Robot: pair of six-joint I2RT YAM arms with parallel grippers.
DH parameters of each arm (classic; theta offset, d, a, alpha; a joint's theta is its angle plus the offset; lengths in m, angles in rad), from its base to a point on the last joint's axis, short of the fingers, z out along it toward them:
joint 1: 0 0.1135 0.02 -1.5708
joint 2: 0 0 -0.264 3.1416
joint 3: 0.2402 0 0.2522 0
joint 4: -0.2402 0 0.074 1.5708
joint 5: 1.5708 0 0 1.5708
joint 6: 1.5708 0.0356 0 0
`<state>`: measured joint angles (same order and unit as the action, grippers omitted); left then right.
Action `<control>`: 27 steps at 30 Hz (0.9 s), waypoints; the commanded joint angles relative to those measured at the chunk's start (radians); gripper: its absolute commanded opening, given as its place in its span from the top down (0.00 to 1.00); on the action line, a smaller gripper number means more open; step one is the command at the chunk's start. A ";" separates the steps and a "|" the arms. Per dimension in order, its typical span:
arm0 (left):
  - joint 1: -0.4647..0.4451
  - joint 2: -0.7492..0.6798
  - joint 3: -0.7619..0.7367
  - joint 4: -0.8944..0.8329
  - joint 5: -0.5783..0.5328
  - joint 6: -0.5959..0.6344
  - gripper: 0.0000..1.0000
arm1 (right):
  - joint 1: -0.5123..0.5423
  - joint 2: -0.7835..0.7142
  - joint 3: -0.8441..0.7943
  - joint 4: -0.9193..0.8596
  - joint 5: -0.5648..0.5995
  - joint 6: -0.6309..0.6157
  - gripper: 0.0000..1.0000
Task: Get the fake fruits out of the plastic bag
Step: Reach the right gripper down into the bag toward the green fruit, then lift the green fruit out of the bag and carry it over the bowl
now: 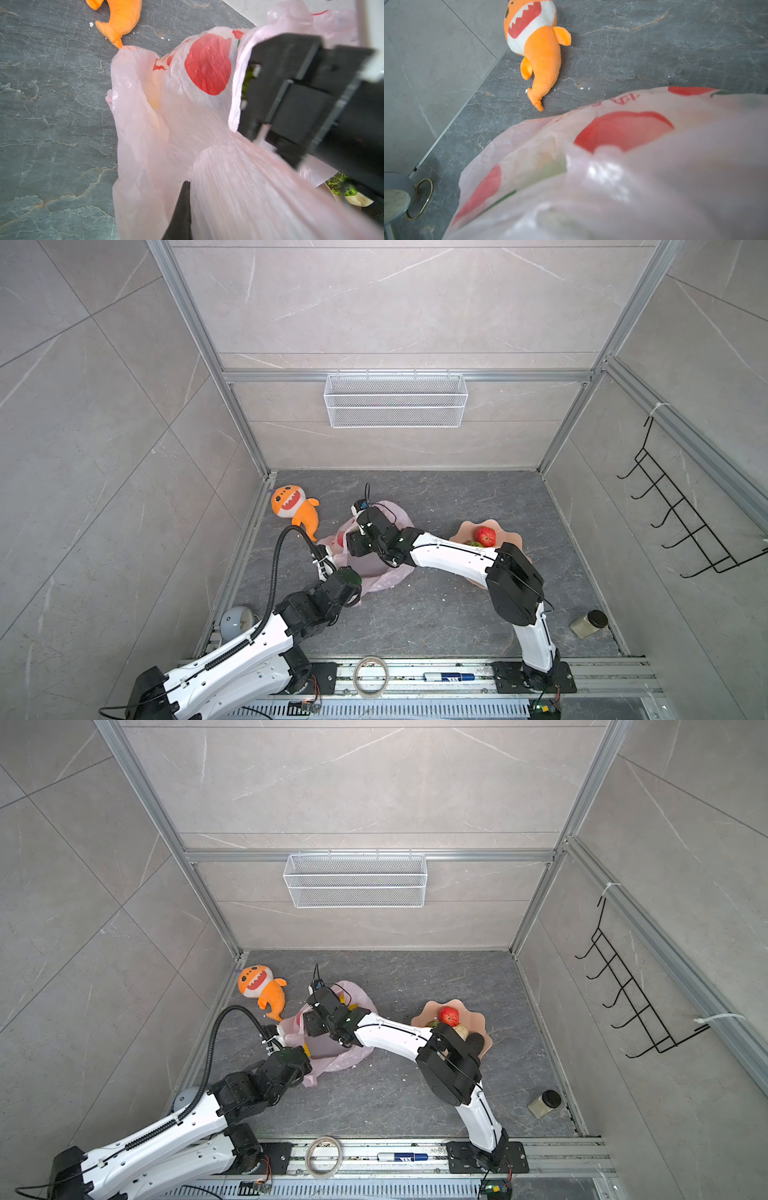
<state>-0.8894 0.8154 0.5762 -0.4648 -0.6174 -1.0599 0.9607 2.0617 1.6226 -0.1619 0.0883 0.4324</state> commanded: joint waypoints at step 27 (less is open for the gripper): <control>0.004 0.032 -0.044 0.158 0.002 0.033 1.00 | -0.010 -0.558 -0.261 -0.298 0.076 -0.071 0.56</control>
<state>-0.8894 0.8490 0.5316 -0.3523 -0.6155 -1.0447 0.9596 1.5555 1.3914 -0.3634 0.0948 0.3939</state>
